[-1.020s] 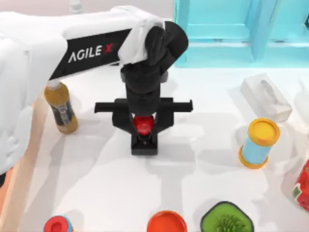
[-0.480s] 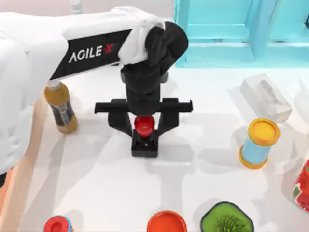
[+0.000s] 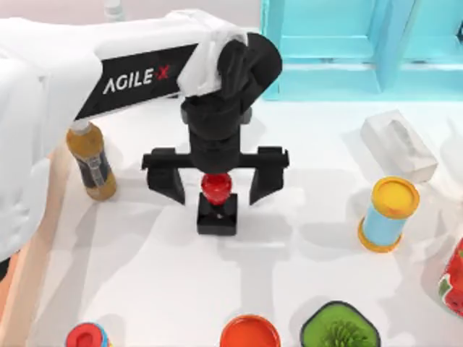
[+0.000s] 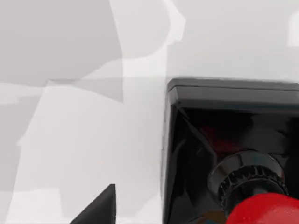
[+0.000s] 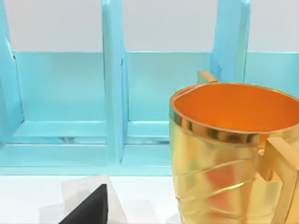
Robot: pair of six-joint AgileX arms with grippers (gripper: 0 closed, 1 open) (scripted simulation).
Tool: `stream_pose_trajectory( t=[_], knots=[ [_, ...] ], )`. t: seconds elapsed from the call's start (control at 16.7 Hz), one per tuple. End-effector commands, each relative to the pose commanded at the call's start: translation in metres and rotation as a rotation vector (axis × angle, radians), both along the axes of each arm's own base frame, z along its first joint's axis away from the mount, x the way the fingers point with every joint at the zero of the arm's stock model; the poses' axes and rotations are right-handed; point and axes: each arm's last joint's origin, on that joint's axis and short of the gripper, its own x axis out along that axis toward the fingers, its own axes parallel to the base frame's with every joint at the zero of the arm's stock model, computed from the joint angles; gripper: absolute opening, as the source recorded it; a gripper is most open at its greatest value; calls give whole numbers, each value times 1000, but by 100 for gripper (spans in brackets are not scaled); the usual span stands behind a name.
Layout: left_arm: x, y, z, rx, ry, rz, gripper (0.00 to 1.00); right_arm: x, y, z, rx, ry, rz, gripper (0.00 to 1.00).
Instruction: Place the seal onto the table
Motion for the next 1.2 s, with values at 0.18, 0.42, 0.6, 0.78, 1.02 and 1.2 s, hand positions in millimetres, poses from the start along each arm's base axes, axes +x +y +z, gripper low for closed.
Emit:
stream_pose_trajectory(
  t=[0.18,0.42,0.6,0.78,1.02,1.2],
  knots=[
    [0,0,0,0,0,1,100,0,0,0,0,0,0,100],
    [4,-4,11,8,10,1,100,0,0,0,0,0,0,100],
    [9,-9,43,14,18,-2,100,0,0,0,0,0,0,100],
    [11,-11,92,2,7,-2,100,0,0,0,0,0,0,100],
    [3,-3,139,1,3,0,100,0,0,0,0,0,0,100],
    [0,0,150,0,0,1,100,0,0,0,0,0,0,100]
  ],
)
